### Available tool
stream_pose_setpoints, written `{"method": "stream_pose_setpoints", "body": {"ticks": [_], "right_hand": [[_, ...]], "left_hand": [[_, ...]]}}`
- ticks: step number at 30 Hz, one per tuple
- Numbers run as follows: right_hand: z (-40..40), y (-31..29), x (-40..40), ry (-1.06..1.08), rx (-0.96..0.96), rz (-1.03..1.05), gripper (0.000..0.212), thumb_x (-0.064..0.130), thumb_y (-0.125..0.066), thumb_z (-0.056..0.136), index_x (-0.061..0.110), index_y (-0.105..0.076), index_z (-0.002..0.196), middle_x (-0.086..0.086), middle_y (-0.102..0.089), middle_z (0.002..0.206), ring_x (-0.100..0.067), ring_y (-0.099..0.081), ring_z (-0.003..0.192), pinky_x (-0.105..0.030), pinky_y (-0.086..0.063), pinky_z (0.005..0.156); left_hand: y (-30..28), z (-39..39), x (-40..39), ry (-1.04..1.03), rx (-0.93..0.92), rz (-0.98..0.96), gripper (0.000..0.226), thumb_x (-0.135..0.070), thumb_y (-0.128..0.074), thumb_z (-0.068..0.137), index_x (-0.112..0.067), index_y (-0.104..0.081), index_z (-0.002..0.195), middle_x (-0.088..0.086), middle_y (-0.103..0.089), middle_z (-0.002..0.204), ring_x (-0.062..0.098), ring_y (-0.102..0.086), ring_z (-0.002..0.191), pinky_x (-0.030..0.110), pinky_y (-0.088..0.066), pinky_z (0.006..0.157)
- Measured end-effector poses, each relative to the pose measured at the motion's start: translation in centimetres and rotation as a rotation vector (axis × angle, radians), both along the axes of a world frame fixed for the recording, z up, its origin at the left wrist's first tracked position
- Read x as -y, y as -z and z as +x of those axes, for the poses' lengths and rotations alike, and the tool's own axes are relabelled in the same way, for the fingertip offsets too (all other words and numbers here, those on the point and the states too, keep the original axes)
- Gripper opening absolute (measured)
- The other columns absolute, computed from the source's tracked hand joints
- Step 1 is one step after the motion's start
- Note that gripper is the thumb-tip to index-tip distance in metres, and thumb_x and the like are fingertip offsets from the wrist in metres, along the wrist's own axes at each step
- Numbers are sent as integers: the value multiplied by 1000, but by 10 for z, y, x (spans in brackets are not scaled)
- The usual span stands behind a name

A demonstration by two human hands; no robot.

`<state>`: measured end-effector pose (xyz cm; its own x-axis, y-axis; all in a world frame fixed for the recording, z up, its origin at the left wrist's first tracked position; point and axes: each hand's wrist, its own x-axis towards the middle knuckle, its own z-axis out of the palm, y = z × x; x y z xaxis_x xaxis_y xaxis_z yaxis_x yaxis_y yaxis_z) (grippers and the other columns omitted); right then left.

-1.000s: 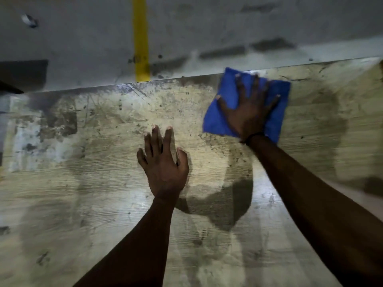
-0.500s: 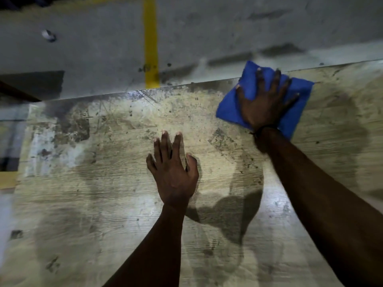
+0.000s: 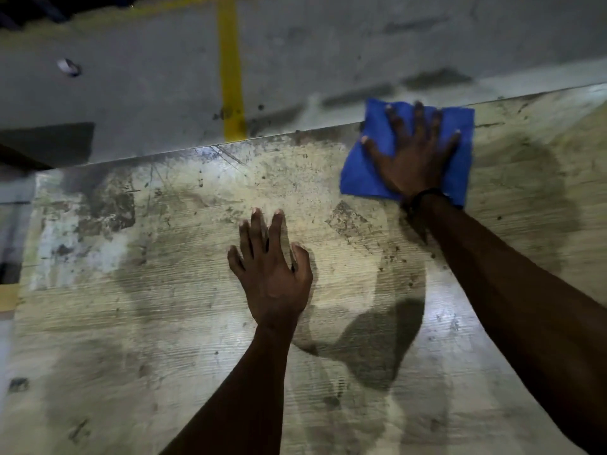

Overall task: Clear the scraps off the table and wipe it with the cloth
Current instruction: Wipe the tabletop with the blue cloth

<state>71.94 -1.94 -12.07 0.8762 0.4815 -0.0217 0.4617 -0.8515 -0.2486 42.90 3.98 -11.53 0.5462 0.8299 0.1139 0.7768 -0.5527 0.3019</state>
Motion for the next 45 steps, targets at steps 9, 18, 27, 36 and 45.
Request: {"method": "stream_pose_setpoints", "body": {"ticks": [9,18,27,36,45], "right_hand": [[-129,8,26,-439,59,24,85,87,-36,89,48,-20,163,1,-11,175,-30,-3,162,-68,-2,124],[-34,0,35,9,22,-17,90,94,-21,84,48,-20,162,-3,-12,175,-36,-8,161,-74,-3,121],[-159,0,93,-345,92,-34,84,90,-37,86,52,-23,160,4,-12,175,-26,-3,162,-69,-8,122],[-127,0,62,-96,84,-38,88,91,-28,86,48,-22,162,-1,-14,175,-32,-6,162,-69,-1,123],[-177,-1,147,-193,113,-56,85,90,-40,85,53,-23,160,4,-13,175,-26,-8,162,-64,-8,125]], "left_hand": [[1,-1,-4,-3,-12,-11,65,-45,-47,96,-33,-39,160,-1,-24,173,25,-20,160,58,-20,124],[-1,1,-3,1,-7,-38,66,-47,-43,95,-34,-38,160,-1,-25,173,26,-19,160,59,-17,125],[-1,0,-3,16,5,7,64,-43,-46,96,-31,-42,158,3,-32,170,30,-27,158,60,-22,122],[2,-2,-3,21,9,8,64,-44,-42,96,-30,-42,158,4,-31,170,30,-25,158,61,-21,122],[4,-3,-3,24,3,6,65,-47,-42,97,-31,-39,160,4,-29,172,31,-24,159,61,-20,122]]}}
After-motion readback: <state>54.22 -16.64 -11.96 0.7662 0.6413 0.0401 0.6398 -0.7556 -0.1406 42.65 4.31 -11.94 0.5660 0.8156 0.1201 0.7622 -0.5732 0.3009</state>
